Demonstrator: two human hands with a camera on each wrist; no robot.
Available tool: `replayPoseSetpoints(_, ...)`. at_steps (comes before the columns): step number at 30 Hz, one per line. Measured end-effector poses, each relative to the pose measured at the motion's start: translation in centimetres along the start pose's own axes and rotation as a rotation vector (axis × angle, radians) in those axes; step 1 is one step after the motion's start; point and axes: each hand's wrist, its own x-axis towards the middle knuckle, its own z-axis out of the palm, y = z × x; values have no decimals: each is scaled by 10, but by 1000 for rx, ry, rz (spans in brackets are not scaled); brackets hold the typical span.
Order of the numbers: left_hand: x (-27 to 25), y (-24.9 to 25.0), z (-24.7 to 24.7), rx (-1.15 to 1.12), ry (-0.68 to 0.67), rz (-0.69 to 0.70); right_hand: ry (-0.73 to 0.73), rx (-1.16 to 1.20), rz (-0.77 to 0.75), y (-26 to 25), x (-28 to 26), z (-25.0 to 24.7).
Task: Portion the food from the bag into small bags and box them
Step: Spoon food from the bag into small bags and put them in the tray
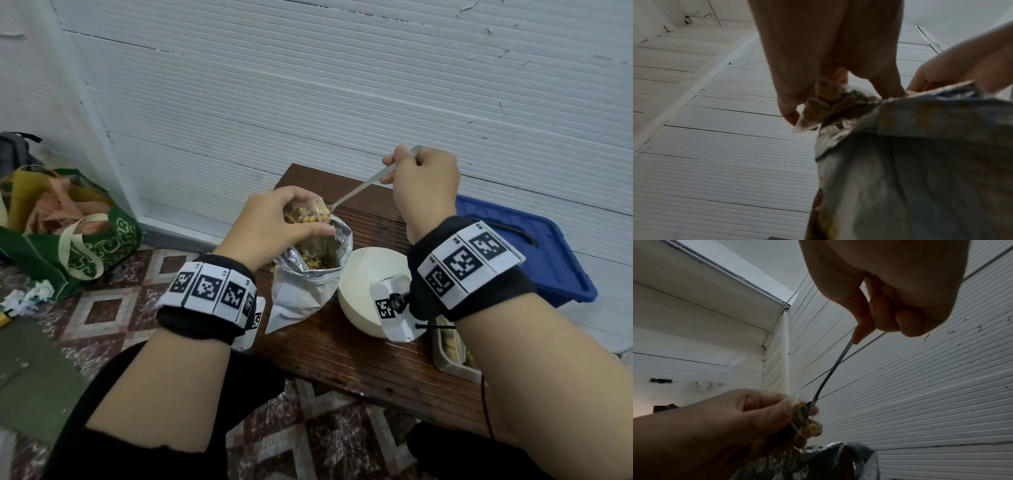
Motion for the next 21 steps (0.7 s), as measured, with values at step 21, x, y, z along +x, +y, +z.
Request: replayPoseSetpoints(21, -5, 11, -11, -449, 264, -20, 78, -49, -275, 15, -32, -15)
